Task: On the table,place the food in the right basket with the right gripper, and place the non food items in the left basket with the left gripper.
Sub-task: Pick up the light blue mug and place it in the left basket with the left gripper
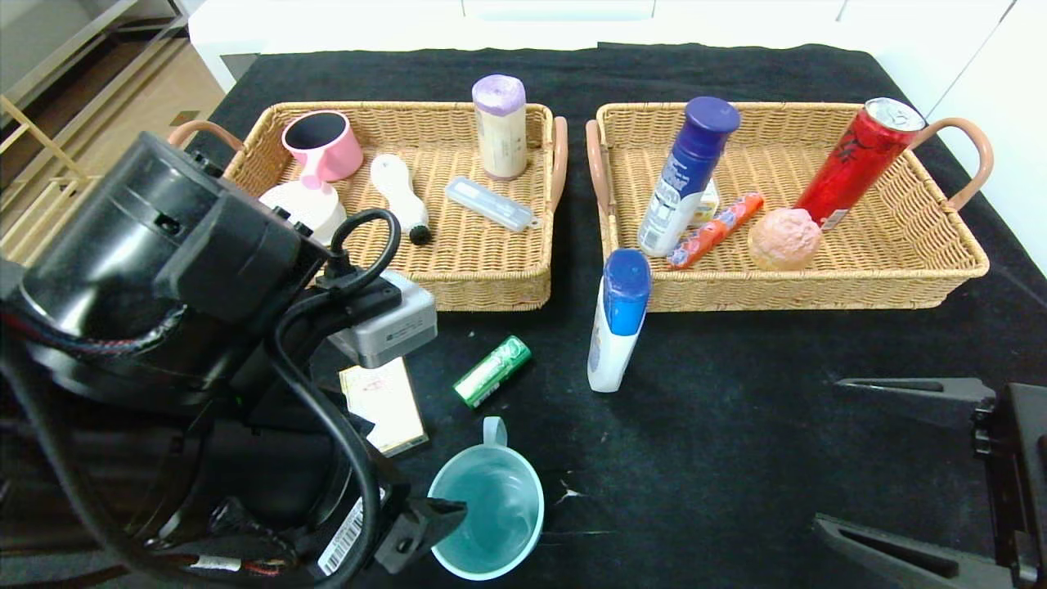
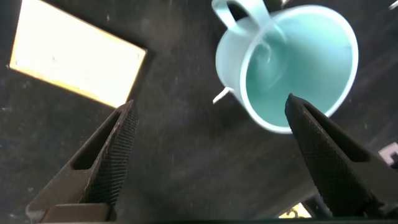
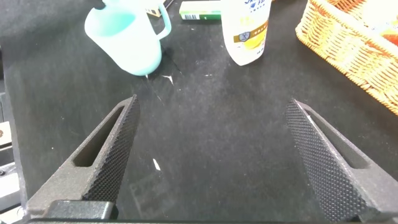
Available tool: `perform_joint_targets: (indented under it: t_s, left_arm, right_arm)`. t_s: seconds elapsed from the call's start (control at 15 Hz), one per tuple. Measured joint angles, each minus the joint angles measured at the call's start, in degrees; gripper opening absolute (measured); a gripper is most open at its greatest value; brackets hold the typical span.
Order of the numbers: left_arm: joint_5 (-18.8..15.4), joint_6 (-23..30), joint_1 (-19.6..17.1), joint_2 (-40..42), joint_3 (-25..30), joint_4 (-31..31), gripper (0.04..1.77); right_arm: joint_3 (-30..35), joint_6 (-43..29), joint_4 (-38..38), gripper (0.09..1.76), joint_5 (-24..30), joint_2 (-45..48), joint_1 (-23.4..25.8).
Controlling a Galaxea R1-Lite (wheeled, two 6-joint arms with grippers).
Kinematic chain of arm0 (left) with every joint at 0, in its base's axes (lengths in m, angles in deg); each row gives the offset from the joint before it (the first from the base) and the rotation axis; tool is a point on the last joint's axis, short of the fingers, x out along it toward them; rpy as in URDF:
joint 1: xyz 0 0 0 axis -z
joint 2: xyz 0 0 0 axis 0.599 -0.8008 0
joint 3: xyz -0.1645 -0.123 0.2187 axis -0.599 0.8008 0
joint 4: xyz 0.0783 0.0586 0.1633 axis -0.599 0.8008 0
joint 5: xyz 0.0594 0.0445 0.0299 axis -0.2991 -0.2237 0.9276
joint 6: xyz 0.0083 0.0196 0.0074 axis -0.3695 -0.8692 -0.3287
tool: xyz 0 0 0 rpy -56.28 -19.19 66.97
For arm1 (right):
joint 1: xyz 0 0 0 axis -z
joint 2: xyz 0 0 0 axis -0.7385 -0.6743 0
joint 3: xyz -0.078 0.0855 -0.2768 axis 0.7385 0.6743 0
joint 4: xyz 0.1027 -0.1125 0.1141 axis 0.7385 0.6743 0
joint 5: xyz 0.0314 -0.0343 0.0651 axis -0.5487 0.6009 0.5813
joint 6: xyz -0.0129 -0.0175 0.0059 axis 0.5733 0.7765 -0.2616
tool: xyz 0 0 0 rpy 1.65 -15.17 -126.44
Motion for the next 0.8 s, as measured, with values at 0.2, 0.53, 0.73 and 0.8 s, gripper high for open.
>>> perform_joint_targets:
  t_s: [0.2,0.53,0.73,0.8]
  left_arm:
    - [0.2,0.5,0.1,-0.8,0.7,-3.6,1.72]
    - [0.9,0.6,0.3,-2.7,1.1,-4.1,1.72]
    - [2.0,0.7,0.3,-3.9,1.3,-4.3,1.72]
    - [2.0,0.9,0.3,-4.3,1.2,-4.3,1.72]
  right_arm:
    - [0.0,0.1,0.0,1.71,0.0,-0.5,0.2]
    - [0.0,0.1,0.0,1.71,0.0,-0.8,0.3]
    - [0.1,0.3,0.0,1.71,0.0,-0.9,0.3]
    - [0.1,0.3,0.0,1.71,0.0,-0.9,0.3]
